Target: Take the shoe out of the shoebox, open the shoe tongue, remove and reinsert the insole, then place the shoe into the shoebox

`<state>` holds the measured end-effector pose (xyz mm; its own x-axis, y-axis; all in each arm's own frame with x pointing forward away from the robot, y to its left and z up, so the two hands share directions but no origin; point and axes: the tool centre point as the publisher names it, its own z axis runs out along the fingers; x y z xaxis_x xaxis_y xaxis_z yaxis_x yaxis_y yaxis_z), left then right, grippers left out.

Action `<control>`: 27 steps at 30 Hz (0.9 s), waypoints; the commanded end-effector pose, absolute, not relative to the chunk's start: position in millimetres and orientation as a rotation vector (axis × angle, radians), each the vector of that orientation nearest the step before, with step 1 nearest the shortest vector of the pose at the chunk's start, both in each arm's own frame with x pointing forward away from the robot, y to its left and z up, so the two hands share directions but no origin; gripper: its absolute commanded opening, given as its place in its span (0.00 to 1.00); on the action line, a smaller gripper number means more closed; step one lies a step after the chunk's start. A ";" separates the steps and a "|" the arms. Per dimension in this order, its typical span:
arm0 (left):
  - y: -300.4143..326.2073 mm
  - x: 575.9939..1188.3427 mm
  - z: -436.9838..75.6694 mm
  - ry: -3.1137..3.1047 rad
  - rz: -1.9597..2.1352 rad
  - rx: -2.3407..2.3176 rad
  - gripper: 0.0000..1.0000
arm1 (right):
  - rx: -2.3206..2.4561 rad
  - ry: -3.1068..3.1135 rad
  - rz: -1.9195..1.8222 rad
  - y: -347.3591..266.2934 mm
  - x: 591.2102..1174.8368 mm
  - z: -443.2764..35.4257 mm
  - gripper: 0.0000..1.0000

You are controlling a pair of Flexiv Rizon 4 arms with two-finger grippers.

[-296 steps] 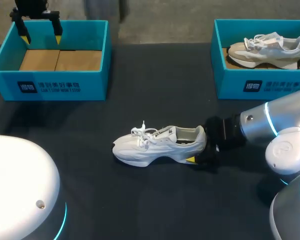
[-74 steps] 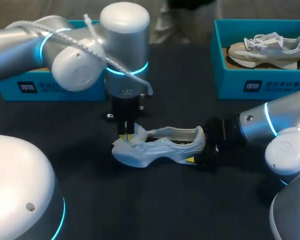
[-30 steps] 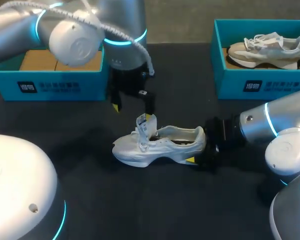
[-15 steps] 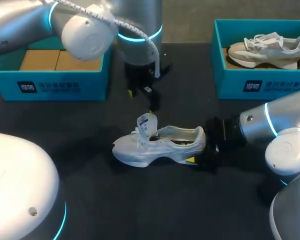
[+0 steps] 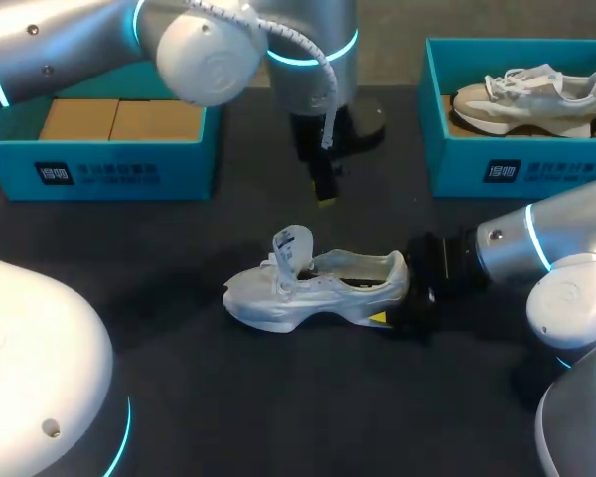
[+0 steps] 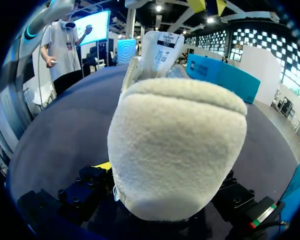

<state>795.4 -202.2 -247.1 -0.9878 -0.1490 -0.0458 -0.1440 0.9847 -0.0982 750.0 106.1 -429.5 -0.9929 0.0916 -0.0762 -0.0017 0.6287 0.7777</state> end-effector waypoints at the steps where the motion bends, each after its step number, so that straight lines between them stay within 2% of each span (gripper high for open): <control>1: -199.2 795.3 -248.4 3.090 -0.169 0.047 0.00 | 0.078 2.738 1.301 107.3 749.2 -430.7 0.00; 19: -199.2 795.3 -248.4 3.090 -0.169 0.047 0.00 | 0.078 2.738 1.301 107.3 749.2 -430.7 0.00; 27: -219.4 758.2 -261.5 3.130 -0.203 0.212 0.00 | 0.078 2.738 1.301 107.3 749.2 -430.7 0.00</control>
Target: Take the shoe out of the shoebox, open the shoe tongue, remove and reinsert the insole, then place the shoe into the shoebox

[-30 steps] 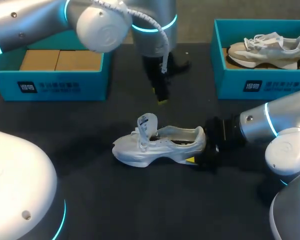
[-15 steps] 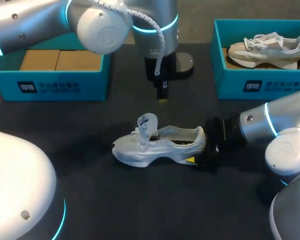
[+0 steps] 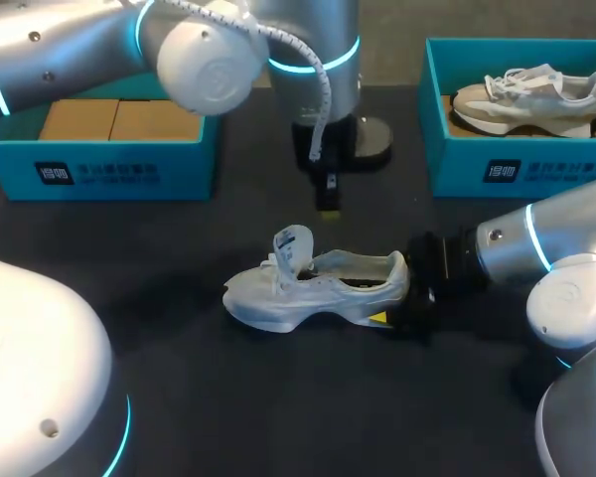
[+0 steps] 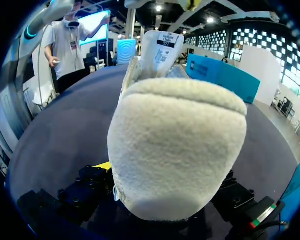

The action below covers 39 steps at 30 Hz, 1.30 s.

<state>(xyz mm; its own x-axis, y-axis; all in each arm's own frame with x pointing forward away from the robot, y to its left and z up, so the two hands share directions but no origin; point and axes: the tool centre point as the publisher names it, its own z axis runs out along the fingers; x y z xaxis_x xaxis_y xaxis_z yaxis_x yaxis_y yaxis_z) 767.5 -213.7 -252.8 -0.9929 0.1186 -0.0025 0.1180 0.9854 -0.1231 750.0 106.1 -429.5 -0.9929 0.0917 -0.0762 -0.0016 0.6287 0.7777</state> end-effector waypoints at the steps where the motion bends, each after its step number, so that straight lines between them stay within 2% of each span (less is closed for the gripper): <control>1: -221.9 755.2 -263.9 -3.121 0.191 -0.233 0.00 | 0.078 2.738 1.301 107.3 749.2 -430.7 0.00; 20: -256.6 746.5 -342.2 -3.015 0.204 -0.398 0.00 | 0.078 2.738 1.301 107.3 749.2 -430.7 0.00; 39: -237.9 732.6 -378.4 -3.000 0.171 -0.335 0.00 | 0.078 2.738 1.301 107.3 749.2 -430.7 0.00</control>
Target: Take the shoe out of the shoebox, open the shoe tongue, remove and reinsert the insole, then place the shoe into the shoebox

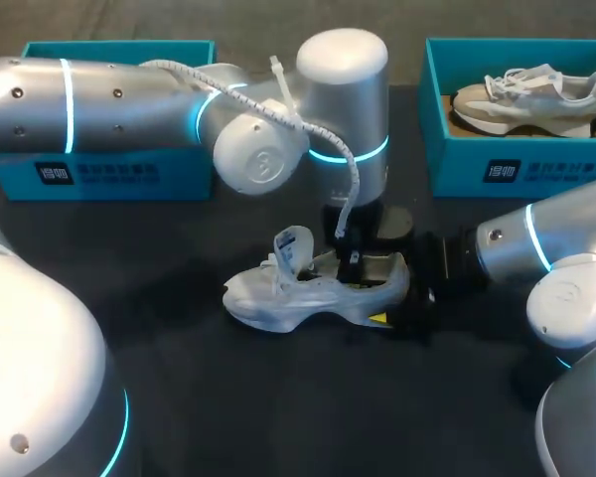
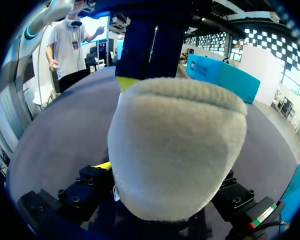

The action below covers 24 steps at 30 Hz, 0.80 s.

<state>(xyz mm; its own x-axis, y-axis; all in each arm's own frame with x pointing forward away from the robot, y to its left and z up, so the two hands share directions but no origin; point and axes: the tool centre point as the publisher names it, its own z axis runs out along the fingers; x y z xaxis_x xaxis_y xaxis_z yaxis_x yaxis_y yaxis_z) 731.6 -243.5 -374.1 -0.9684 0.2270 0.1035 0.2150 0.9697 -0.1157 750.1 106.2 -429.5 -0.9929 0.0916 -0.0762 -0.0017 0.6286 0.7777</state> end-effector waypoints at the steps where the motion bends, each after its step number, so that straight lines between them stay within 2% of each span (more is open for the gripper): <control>1: -236.2 732.9 -379.9 -3.000 0.168 -0.329 0.00 | 0.078 2.738 1.301 107.3 749.2 -430.7 0.00; 12: -237.8 726.8 -390.3 -2.949 0.176 -0.352 0.00 | 0.078 2.738 1.301 107.3 749.2 -430.7 0.00; 13: -238.1 726.3 -391.0 -2.947 0.176 -0.351 0.15 | 0.078 2.738 1.301 107.3 749.2 -430.7 0.00; 14: -238.2 725.6 -392.2 -2.939 0.175 -0.350 0.24 | 0.078 2.738 1.301 107.3 749.2 -430.7 0.00; 20: -237.3 722.1 -400.8 -2.928 0.172 -0.351 0.21 | 0.078 2.738 1.301 107.3 749.2 -430.7 0.00; 24: -235.6 722.4 -408.7 -2.926 0.155 -0.346 0.24 | 0.078 2.738 1.301 107.3 749.2 -430.7 0.00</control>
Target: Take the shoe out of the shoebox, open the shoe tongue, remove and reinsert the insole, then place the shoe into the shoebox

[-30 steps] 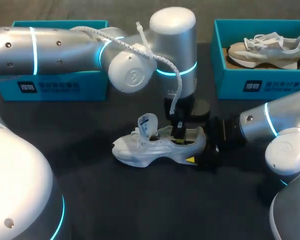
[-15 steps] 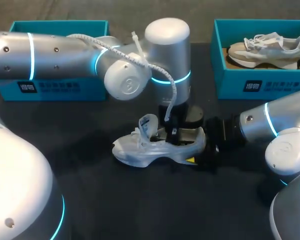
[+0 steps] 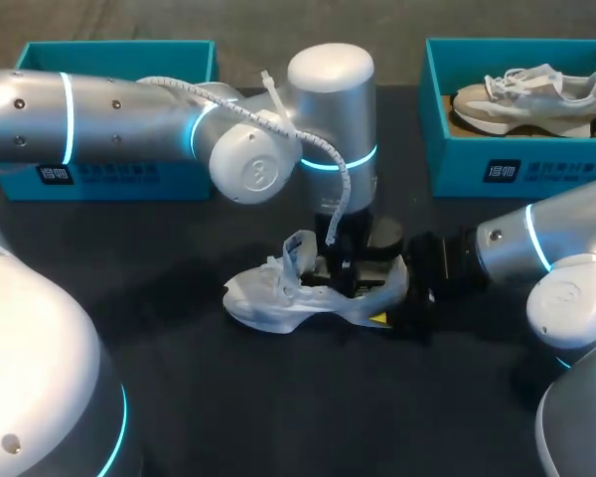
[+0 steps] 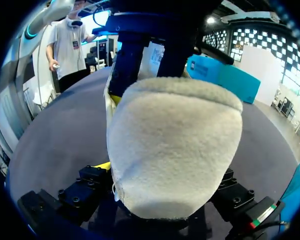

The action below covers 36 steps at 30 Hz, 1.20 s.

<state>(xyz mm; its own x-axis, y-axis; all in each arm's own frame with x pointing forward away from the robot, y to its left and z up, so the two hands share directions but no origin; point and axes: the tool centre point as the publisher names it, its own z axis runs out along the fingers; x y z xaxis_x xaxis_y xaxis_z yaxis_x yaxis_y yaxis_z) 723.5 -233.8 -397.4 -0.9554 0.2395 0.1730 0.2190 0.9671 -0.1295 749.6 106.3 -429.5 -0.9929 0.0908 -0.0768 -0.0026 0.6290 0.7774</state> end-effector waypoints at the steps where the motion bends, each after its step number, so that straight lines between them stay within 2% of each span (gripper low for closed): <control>1: -235.5 722.4 -410.8 -2.930 0.150 -0.347 0.24 | 0.078 2.738 1.301 107.3 749.2 -430.7 0.00; 3: -234.6 722.9 -416.7 -2.940 0.145 -0.348 0.26 | 0.078 2.738 1.301 107.3 749.2 -430.7 0.00; 7: -230.6 724.0 -428.4 -2.991 0.134 -0.342 0.36 | 0.078 2.738 1.301 107.3 749.2 -430.7 0.00; 11: -227.6 726.6 -437.8 -3.063 0.096 -0.325 0.36 | 0.078 2.738 1.301 107.3 749.2 -430.7 0.00; 13: -226.5 728.0 -441.6 -3.111 0.084 -0.306 0.34 | 0.078 2.738 1.301 107.3 749.2 -430.7 0.00; 15: -226.1 729.2 -444.7 -3.147 0.076 -0.303 0.21 | 0.078 2.738 1.301 107.3 749.2 -430.7 0.00; 16: -225.8 730.2 -446.3 -3.159 0.060 -0.296 0.05 | 0.078 2.738 1.301 107.3 749.2 -430.7 0.00; 17: -225.9 731.0 -447.4 -3.162 0.046 -0.309 0.00 | 0.078 2.738 1.301 107.3 749.2 -430.7 0.00; 24: -220.8 732.8 -444.4 -3.248 0.037 -0.305 0.00 | 0.078 2.738 1.301 107.3 749.2 -430.7 0.00; 36: -208.6 735.6 -398.6 -3.308 0.133 -0.263 0.00 | 0.078 2.738 1.301 107.3 749.2 -430.7 0.00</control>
<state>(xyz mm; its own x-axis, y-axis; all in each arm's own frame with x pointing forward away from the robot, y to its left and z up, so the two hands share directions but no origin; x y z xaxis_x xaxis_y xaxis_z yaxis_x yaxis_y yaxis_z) 736.0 -221.1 -408.5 -0.9724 0.1479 -0.1806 0.1594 0.9859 -0.0507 749.8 106.6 -429.5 -0.9929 0.0914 -0.0766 -0.0021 0.6284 0.7779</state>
